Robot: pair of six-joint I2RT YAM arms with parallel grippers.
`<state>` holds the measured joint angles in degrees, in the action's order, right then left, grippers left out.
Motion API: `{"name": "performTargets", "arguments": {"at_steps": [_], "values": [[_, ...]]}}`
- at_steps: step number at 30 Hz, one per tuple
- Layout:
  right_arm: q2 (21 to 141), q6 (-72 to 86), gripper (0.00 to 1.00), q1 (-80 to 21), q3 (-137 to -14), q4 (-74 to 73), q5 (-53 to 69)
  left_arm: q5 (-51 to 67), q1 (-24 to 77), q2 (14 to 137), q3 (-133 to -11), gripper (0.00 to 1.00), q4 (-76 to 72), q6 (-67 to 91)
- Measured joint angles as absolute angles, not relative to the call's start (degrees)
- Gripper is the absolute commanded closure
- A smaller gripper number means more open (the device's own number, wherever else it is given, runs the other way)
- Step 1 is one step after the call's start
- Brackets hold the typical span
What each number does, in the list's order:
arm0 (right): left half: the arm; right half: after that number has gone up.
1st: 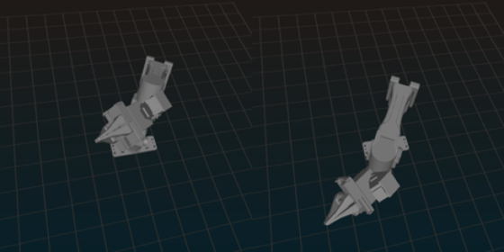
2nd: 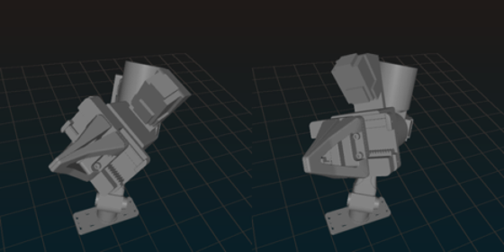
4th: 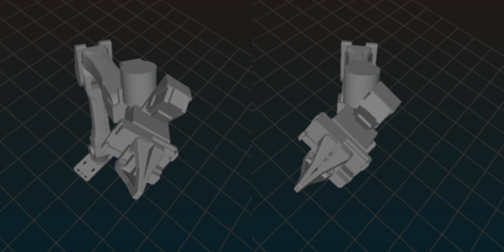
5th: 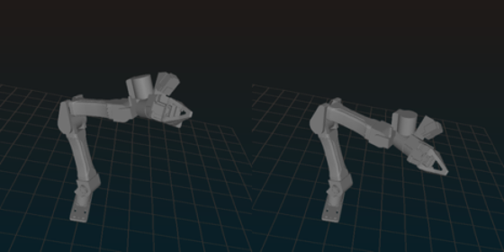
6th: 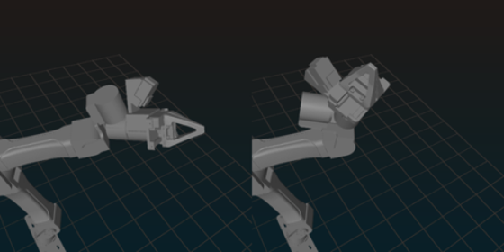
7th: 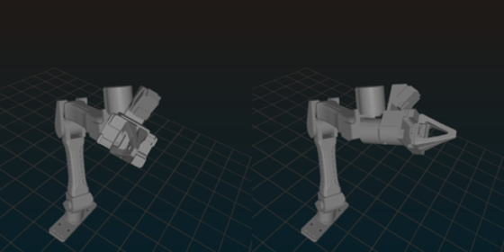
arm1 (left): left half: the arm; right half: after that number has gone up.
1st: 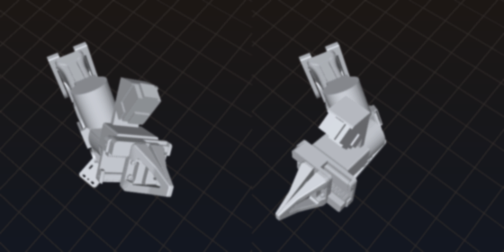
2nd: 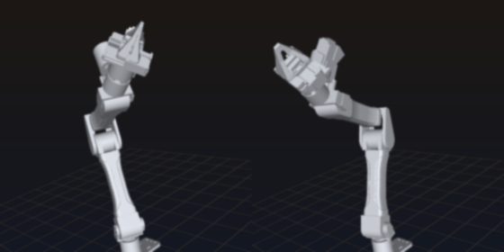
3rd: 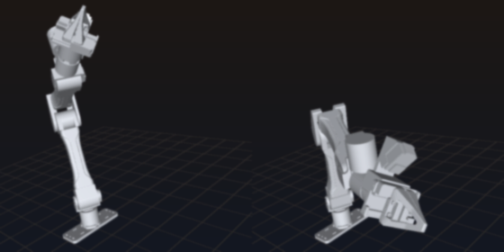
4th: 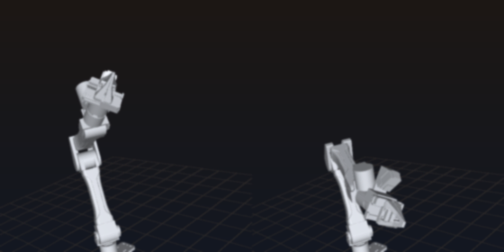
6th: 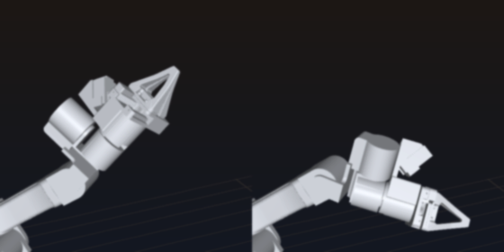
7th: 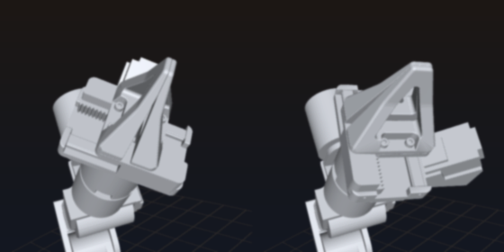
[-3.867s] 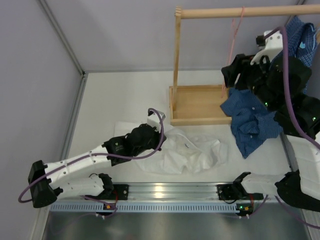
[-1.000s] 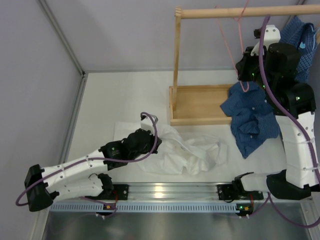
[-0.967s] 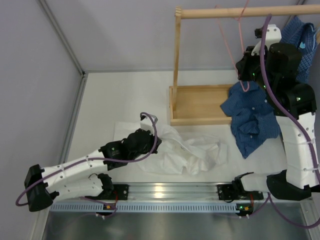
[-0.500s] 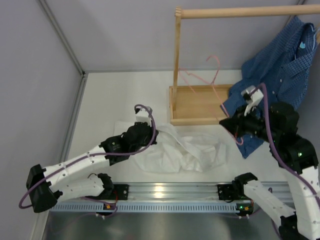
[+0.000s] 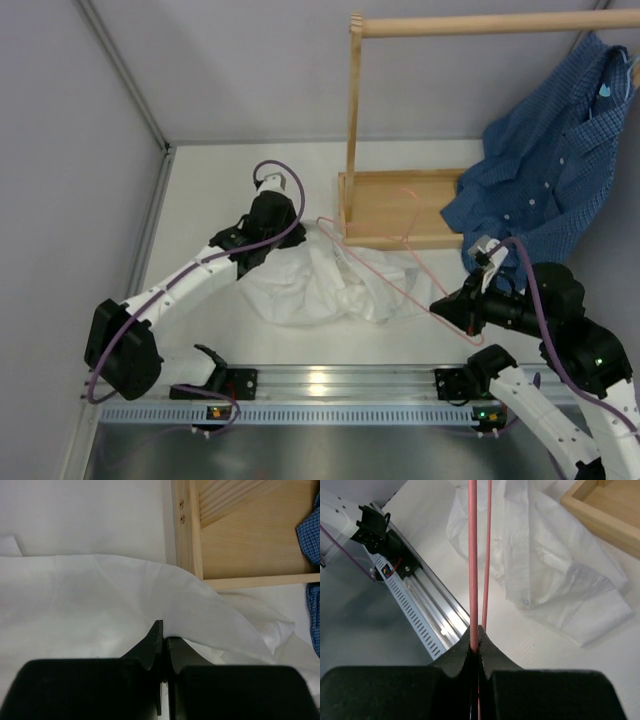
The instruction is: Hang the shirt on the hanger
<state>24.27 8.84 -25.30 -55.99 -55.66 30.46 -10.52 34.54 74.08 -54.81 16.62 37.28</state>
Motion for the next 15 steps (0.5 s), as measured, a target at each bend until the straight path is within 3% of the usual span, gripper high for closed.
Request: {"name": "performTargets", "arguments": {"at_steps": [15], "values": [[30.4, 10.7, 1.00, -29.1, -52.4, -57.9, 24.8, -1.3, 33.7, 76.4, -58.1, 1.00, 16.6, 40.4]]}}
